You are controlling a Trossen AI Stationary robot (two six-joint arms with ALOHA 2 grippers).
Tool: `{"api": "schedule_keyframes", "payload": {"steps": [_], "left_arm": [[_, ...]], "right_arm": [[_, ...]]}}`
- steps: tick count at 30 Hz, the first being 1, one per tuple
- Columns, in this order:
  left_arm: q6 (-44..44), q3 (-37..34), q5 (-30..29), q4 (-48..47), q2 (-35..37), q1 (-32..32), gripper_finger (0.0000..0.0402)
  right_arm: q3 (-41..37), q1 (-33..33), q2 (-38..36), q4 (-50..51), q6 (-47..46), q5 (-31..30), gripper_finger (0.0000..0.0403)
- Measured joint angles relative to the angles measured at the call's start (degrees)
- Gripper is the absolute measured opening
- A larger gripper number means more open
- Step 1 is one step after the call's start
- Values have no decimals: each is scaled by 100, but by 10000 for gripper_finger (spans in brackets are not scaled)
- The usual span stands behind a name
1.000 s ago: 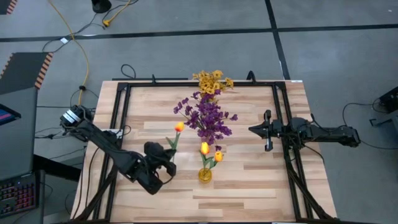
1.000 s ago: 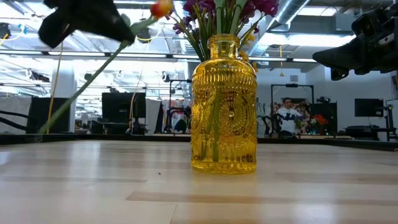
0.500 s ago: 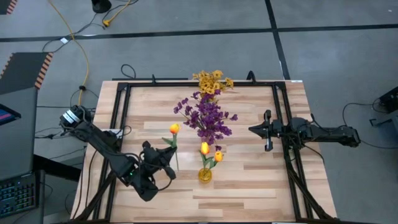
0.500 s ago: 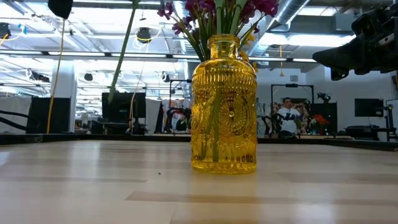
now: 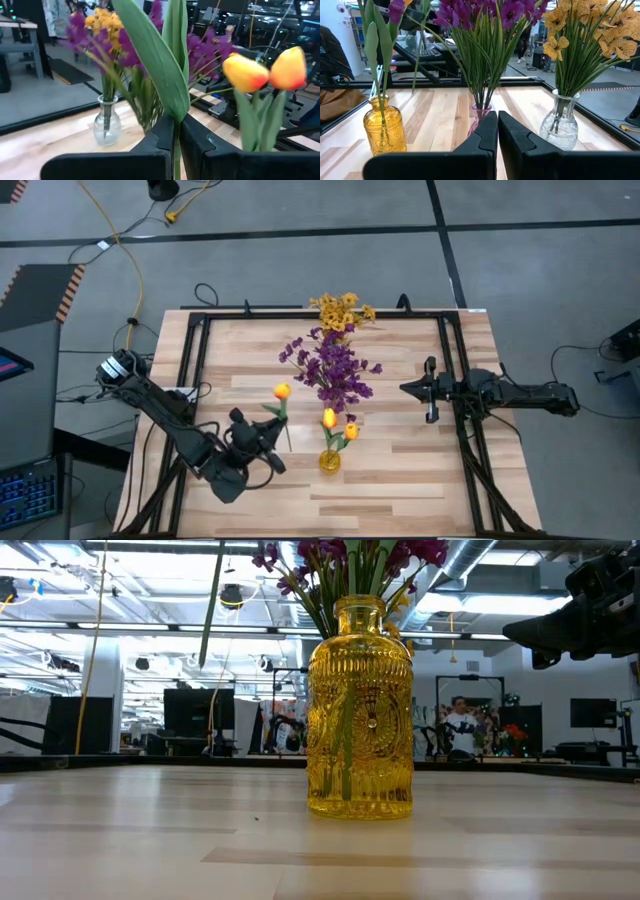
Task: Sort flowers into vase by color
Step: Put the yellow tulip into the yellow vase
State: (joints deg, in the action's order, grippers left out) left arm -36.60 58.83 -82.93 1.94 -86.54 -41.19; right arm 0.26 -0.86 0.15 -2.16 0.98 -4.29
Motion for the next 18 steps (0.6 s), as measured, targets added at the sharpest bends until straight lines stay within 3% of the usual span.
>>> {"api": "schedule_keyframes", "payload": {"steps": [8,14,18], "left_arm": [[1565,2,340,1489,0,6,0],[2103,2,473,2289,-185,138,0],[3034,2,892,3348,-448,253,0]], "right_arm": [[-1,0,-1,1,-1,0,43],[-1,0,-1,1,0,0,43],[-1,-1,0,1,-1,0,43]]}}
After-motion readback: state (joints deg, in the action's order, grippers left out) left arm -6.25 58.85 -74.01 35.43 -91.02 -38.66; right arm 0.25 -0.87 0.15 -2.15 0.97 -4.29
